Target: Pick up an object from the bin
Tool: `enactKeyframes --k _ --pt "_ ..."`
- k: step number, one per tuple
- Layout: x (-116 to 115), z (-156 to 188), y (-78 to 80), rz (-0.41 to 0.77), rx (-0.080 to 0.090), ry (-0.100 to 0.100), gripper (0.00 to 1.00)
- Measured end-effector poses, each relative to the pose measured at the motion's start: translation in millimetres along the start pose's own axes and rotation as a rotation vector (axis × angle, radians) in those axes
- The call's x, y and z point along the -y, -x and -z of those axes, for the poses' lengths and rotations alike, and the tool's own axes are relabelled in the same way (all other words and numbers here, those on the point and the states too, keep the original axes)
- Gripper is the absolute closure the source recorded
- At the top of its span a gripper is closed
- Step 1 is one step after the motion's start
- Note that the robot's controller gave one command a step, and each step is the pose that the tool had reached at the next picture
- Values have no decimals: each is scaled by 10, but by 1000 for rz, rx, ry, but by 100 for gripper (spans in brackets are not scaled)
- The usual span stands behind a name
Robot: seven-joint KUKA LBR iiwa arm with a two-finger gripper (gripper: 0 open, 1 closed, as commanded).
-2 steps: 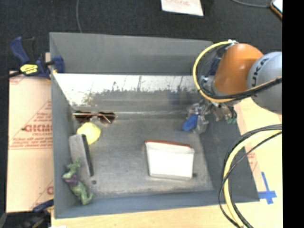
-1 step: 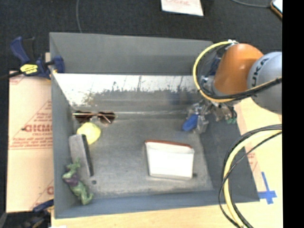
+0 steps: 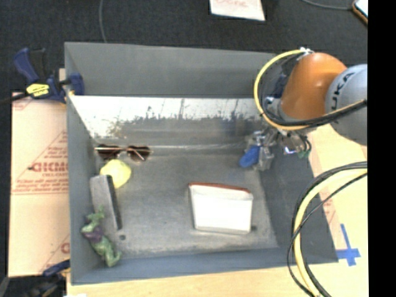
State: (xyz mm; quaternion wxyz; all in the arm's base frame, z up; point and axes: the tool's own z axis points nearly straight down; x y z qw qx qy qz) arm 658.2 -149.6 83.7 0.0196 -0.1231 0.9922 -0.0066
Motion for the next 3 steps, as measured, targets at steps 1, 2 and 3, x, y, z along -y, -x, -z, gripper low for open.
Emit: enactKeyframes --k 1,2,3 --pt "6 269 9 0 2 -2 100" --pt "23 682 24 -1 3 -3 100" --pt "26 803 23 -1 6 -5 100"
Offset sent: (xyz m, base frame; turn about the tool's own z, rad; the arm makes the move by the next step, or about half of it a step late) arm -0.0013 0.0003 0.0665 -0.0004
